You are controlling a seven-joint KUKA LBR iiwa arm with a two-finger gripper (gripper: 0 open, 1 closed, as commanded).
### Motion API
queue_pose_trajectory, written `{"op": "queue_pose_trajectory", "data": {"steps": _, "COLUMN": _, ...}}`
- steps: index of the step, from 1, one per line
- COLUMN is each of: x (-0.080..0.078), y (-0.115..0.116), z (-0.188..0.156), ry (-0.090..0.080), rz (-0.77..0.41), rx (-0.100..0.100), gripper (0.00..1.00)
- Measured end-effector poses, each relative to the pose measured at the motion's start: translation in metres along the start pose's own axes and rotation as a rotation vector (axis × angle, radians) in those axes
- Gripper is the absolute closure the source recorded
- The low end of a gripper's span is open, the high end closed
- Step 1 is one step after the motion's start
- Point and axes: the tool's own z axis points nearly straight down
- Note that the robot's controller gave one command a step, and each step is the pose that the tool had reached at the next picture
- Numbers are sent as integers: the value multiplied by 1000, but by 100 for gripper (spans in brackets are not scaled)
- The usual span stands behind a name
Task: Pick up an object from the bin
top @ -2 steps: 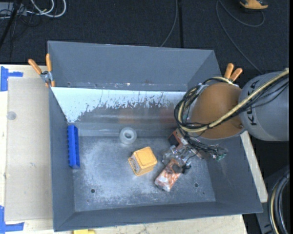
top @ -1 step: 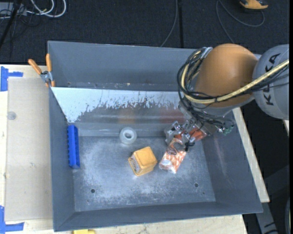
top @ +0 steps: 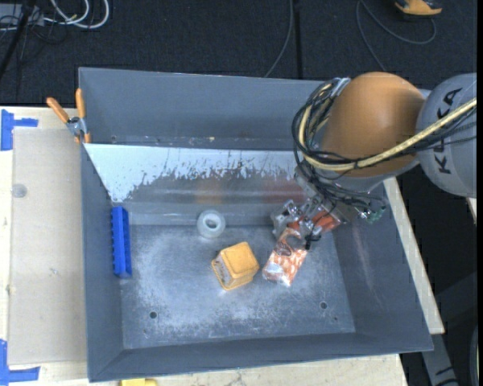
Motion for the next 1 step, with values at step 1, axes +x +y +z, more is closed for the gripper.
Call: {"op": "queue_pose_trajectory", "data": {"steps": 1, "x": 7, "y": 3, "z": -106, "ry": -2, "rz": 46, "rx": 0, "gripper": 100}}
